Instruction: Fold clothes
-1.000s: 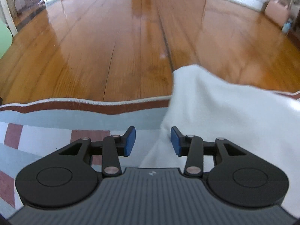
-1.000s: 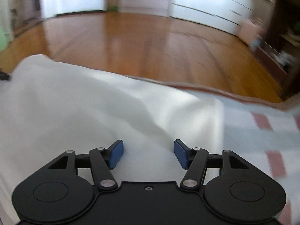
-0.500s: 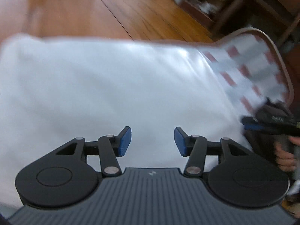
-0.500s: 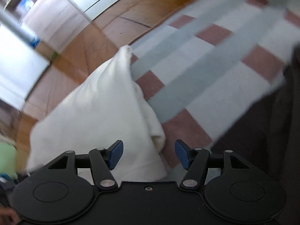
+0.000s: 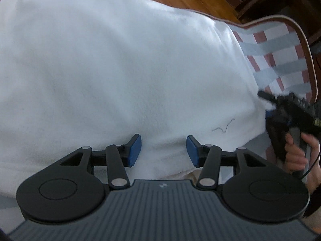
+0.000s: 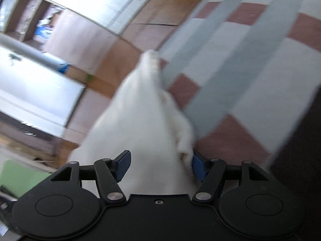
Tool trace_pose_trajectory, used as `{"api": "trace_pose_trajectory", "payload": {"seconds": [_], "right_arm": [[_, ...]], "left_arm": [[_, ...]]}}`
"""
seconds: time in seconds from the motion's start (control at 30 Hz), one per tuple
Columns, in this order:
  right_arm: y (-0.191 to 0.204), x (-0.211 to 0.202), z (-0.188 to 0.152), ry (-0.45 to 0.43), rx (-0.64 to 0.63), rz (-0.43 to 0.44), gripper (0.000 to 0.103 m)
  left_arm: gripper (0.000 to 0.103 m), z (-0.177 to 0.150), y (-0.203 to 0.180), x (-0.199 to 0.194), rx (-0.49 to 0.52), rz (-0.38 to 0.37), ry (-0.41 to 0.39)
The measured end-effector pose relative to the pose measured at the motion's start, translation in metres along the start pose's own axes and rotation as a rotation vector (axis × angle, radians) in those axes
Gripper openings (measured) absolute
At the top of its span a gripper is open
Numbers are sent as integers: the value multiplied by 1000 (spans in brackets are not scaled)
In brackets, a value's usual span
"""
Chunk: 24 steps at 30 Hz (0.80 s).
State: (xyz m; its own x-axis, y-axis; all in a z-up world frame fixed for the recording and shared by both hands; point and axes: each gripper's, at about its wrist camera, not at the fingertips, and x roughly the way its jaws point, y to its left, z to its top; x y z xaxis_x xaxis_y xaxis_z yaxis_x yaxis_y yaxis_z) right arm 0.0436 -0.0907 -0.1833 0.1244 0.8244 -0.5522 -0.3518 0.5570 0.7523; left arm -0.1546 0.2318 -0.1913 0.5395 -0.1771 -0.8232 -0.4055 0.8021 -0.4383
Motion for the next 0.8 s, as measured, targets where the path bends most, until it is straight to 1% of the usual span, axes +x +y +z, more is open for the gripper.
{"api": "trace_pose_trajectory", "payload": {"seconds": [0.07, 0.1, 0.13, 0.17, 0.2, 0.27, 0.33, 0.37, 0.4, 0.43, 0.47, 0.53, 0.57, 0.6, 0.67, 0.7, 0.77, 0.8], "right_arm": [[10, 6, -2, 7, -54, -25, 62], [14, 6, -2, 6, -89, -42, 50], [14, 4, -2, 6, -108, -49, 34], [15, 3, -1, 6, -126, -55, 28], [14, 1, 0, 6, -138, -59, 26], [5, -2, 2, 9, -97, -42, 26], [-6, -2, 2, 31, -1, -30, 34], [-11, 0, -1, 43, 47, -15, 36], [-17, 2, -3, 55, 90, -2, 44], [-19, 2, -6, 62, 103, 2, 47], [-17, 3, -9, 58, 87, 4, 49], [-14, 8, -10, 58, 62, 10, 59], [-13, 11, -9, 61, 53, 14, 61], [-11, 16, -7, 62, 47, 17, 61], [-3, 24, -3, 56, 6, 23, 45], [0, 25, -2, 50, -27, 23, 29], [9, 21, -3, 8, -80, 34, 27], [14, 19, -3, -12, -105, 39, 25]], "left_arm": [[50, -3, -5, 0, 46, 17, 7], [50, -3, -7, -1, 58, 21, 10], [50, -5, -7, -3, 66, 24, 11], [50, -6, -7, -5, 69, 24, 11], [50, -7, -7, -6, 68, 23, 10], [50, -8, -5, -8, 59, 15, 9], [50, -8, -3, -9, 54, 5, 9], [50, -9, -3, -10, 56, 0, 10], [50, -9, -4, -10, 63, -5, 12], [50, -9, -5, -9, 70, -10, 14], [50, -10, -6, -9, 78, -14, 16], [50, -10, -9, -8, 95, -6, 16], [50, -11, -12, -8, 111, 1, 11], [50, -11, -15, -9, 134, 10, 3], [50, -13, -24, -11, 177, 9, -24], [50, -13, -28, -12, 199, -6, -39], [51, -14, -35, -13, 227, -38, -53], [51, -14, -38, -11, 236, -42, -51]]}}
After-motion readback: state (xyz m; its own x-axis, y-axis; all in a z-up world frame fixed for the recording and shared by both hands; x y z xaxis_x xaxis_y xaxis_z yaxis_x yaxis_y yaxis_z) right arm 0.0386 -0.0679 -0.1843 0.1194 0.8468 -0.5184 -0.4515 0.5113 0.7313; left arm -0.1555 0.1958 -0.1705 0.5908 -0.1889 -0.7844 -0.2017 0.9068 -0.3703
